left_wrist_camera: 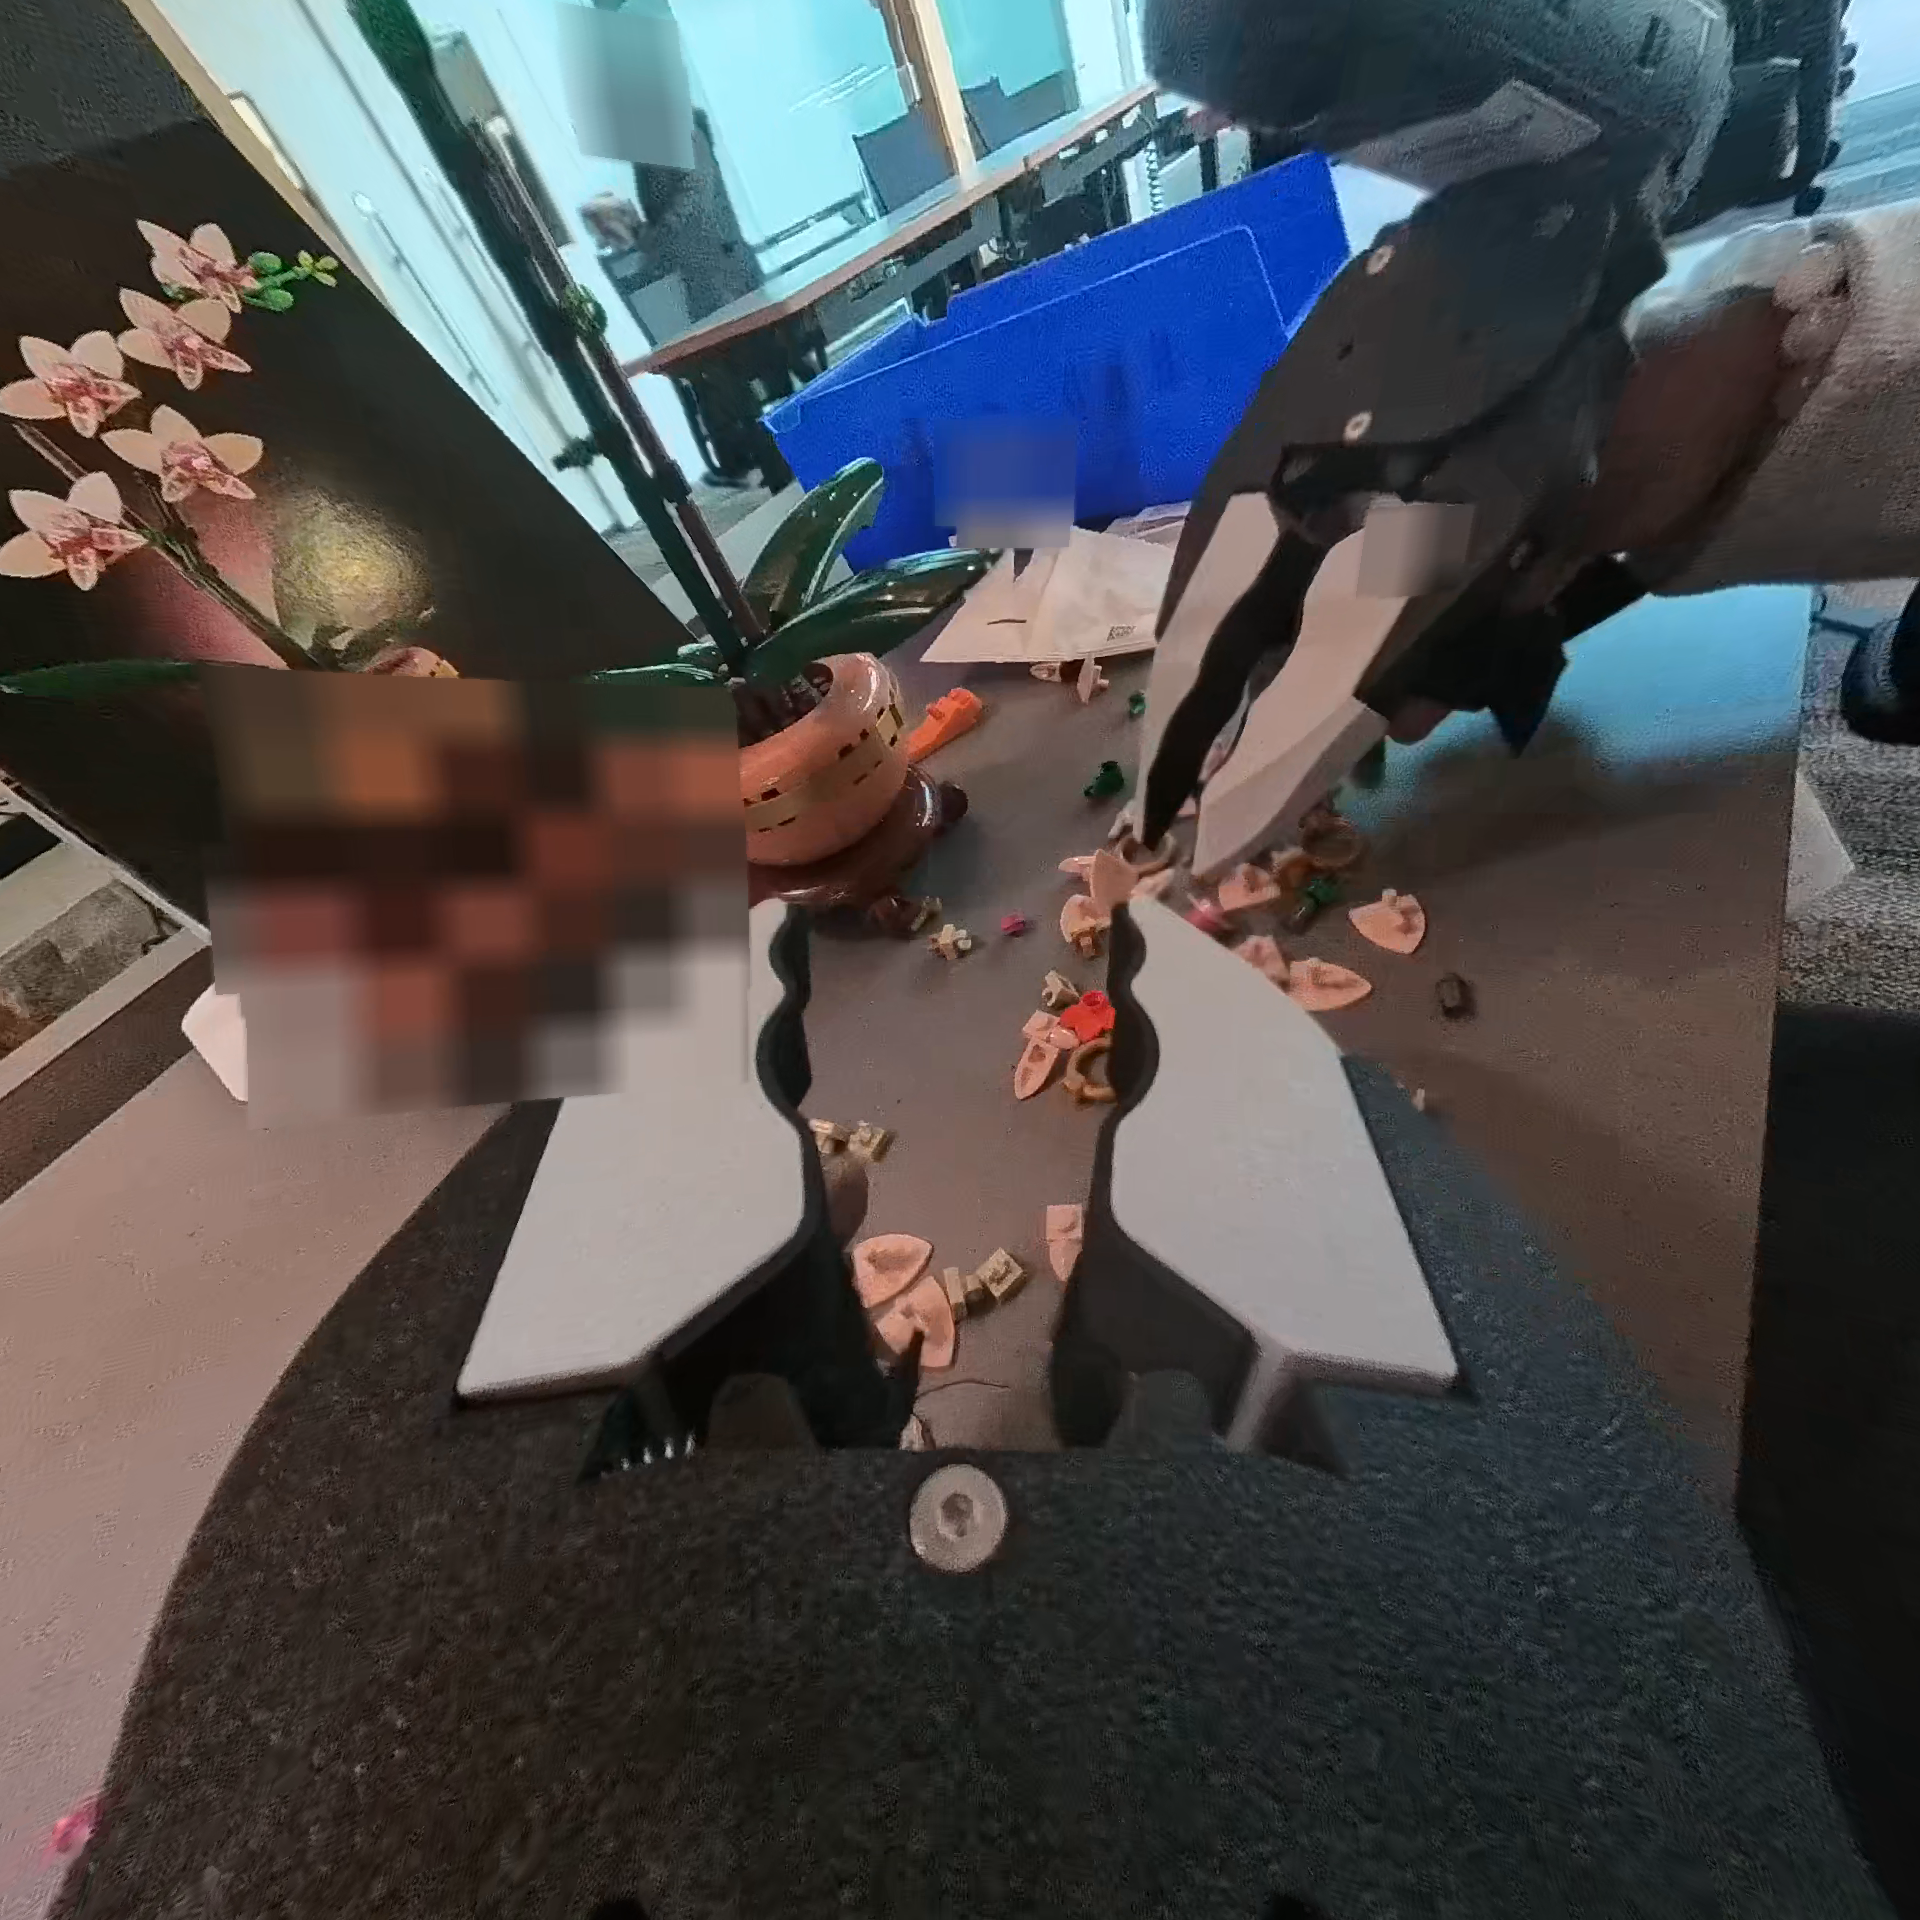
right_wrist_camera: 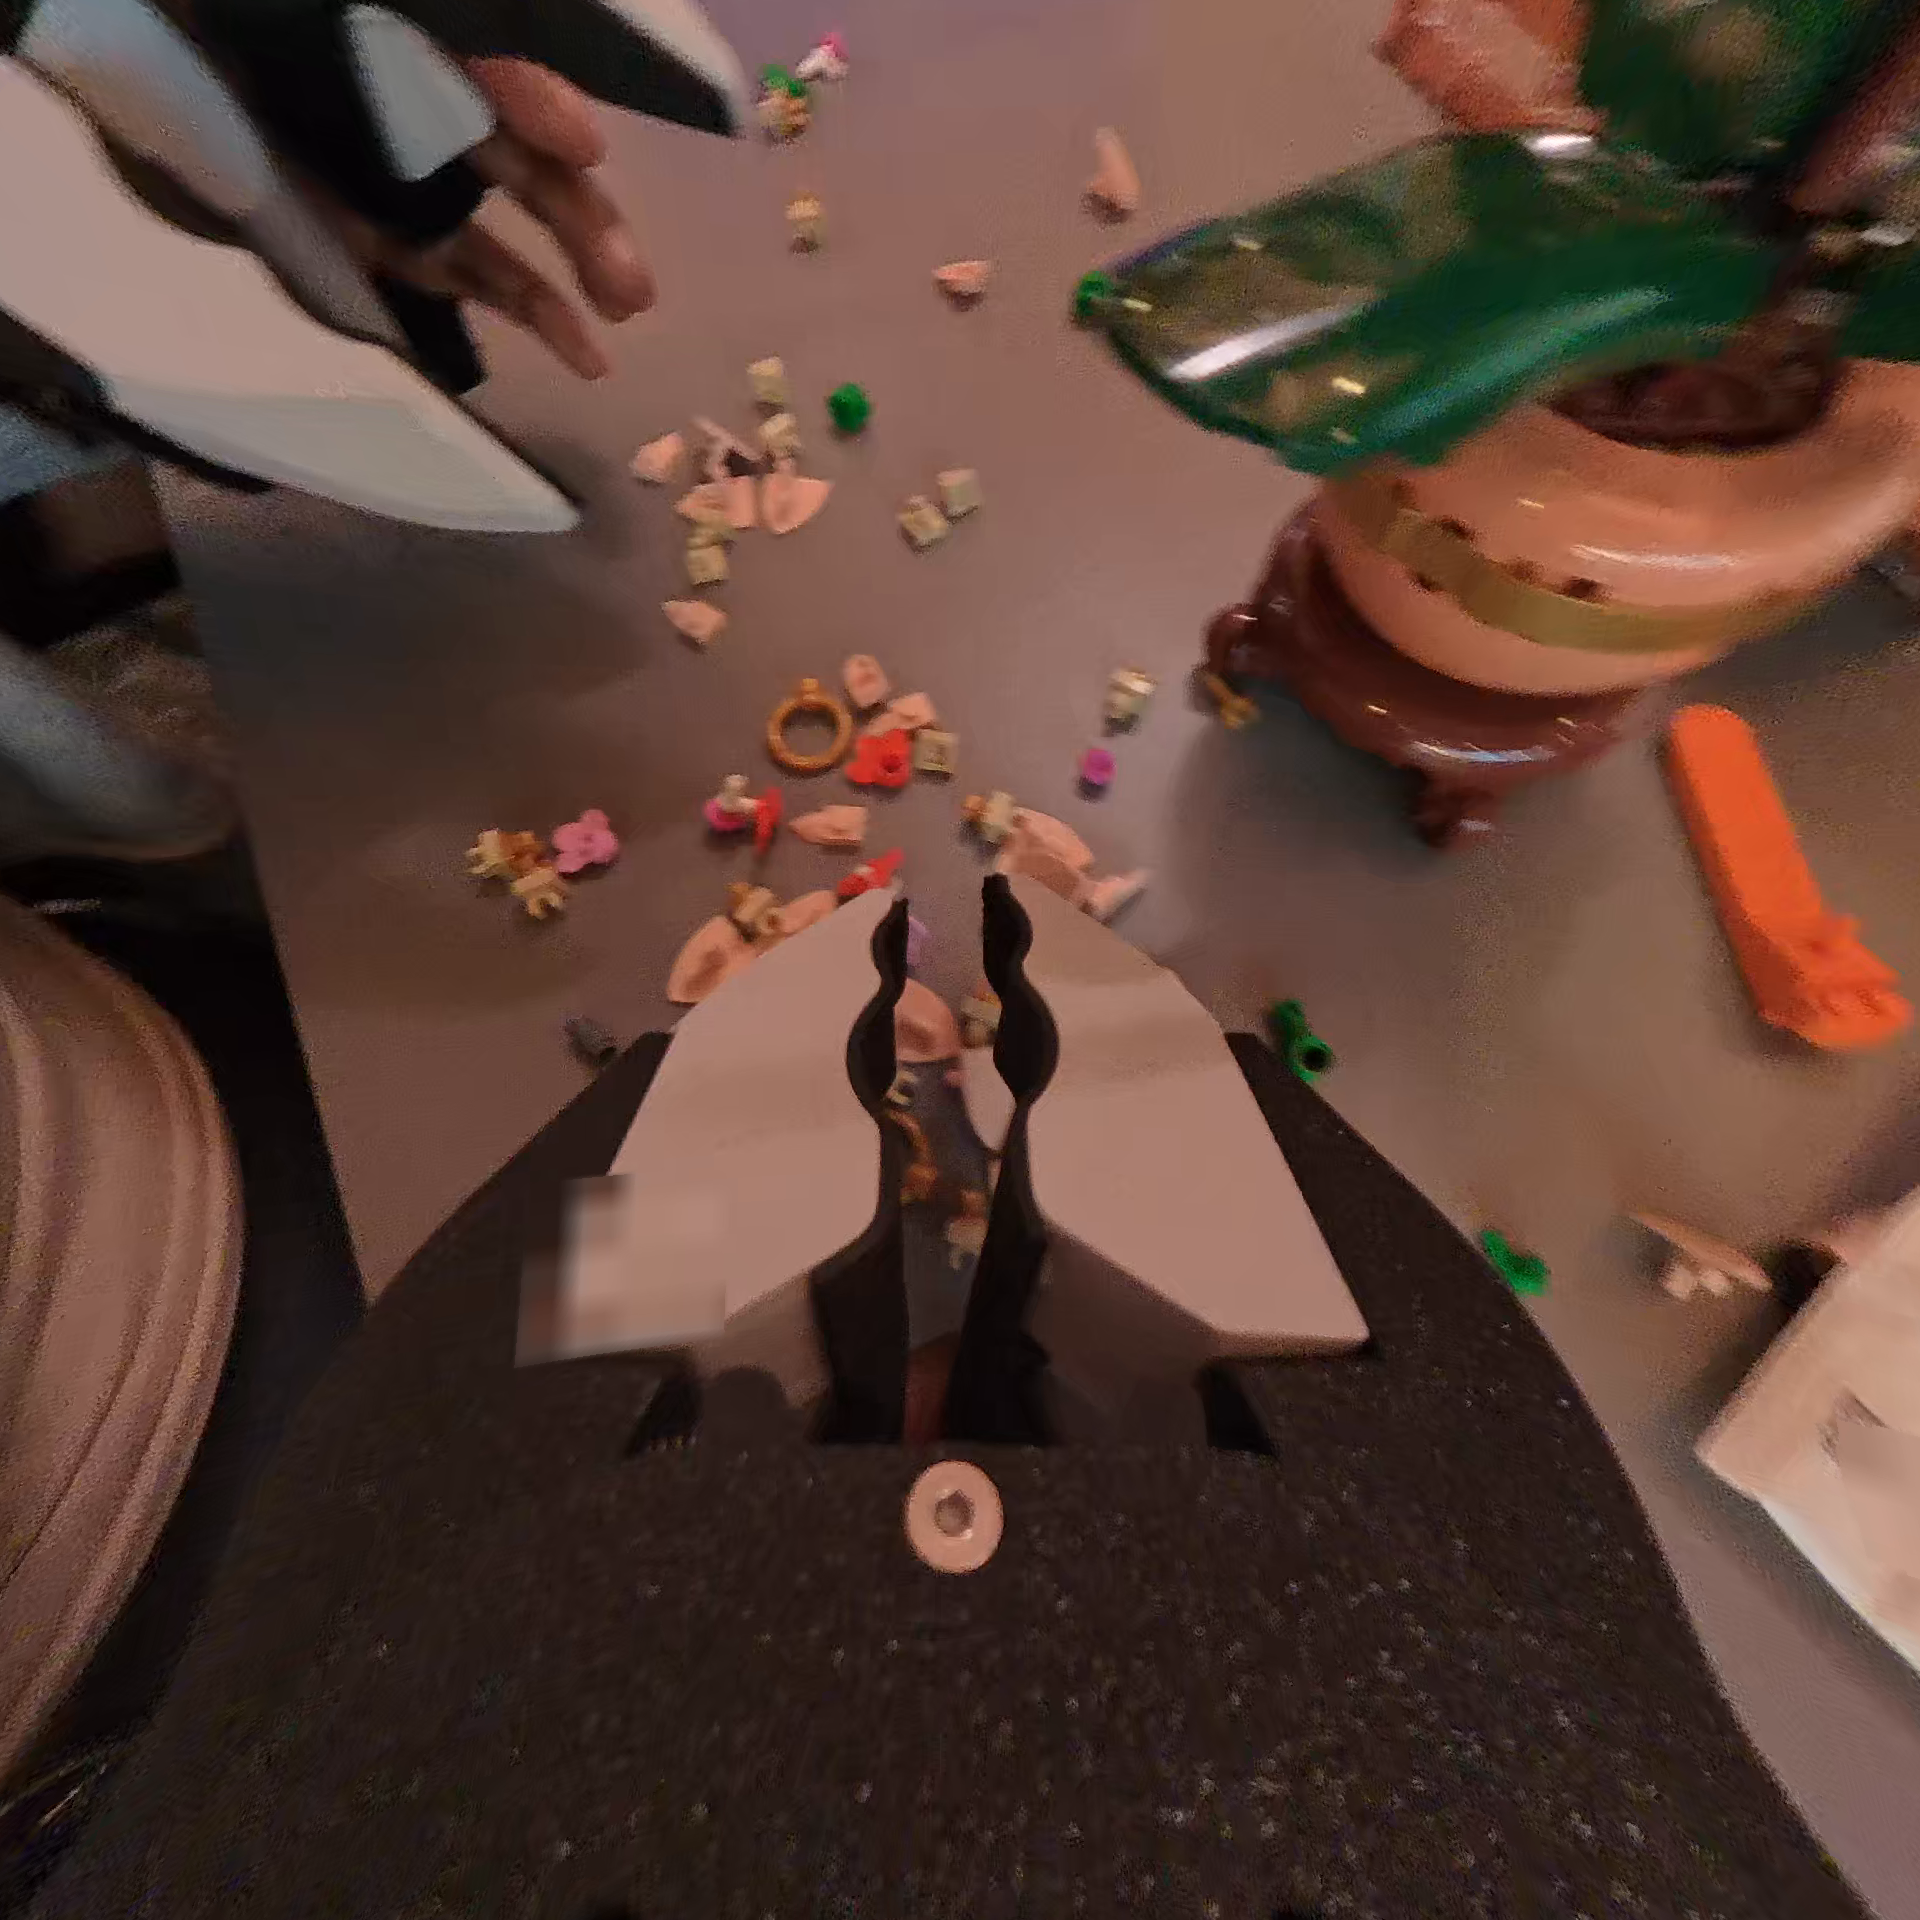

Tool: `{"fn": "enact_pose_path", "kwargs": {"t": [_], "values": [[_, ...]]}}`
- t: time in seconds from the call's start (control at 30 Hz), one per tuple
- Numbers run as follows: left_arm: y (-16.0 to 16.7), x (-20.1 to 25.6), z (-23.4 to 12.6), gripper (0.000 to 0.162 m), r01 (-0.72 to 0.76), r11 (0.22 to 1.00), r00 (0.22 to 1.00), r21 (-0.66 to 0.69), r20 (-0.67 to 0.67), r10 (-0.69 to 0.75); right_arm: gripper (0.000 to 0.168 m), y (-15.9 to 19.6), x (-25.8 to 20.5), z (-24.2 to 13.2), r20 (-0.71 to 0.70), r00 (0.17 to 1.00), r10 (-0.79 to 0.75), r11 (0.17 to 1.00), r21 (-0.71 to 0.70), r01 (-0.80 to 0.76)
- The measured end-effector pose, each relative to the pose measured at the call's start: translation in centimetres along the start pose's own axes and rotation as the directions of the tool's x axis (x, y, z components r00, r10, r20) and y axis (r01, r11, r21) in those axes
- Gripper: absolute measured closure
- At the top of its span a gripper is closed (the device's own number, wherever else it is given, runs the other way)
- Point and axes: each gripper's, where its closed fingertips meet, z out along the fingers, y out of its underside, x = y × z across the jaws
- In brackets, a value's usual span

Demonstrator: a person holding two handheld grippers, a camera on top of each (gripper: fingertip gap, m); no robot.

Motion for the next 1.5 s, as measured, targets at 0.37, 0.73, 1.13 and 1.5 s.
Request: {"fn": "enact_pose_path", "kwargs": {"t": [0.37, 0.73, 1.13, 1.5], "values": [[1.4, 1.2, 0.3, 0.113, -0.117, 0.989, 0.993, -0.090, -0.033, 0.114, 0.164, 0.6, -1.1, 0.4, -0.004, 0.998, -0.055, 0.998, -0.010, 0.055], [0.7, 1.0, 0.0, 0.125, -0.046, 0.998, 0.999, -0.051, -0.006, 0.046, 0.158, 0.5, -1.4, 2.3, -0.016, 0.996, -0.082, 0.995, -0.057, 0.081], [-1.9, 3.2, 0.2, 0.135, 0.600, 0.799, 0.723, -0.041, -0.399, -0.564, 0.159, -6.3, -5.4, -0.8, -0.180, 0.856, -0.485, 0.798, 0.310, 0.517], [-3.3, 3.8, -0.9, 0.150, 0.465, 0.878, 0.825, 0.114, -0.416, -0.383, 0.159, -7.5, -7.2, -1.3, 0.001, 0.936, -0.351, 0.826, 0.471, 0.309]]}}
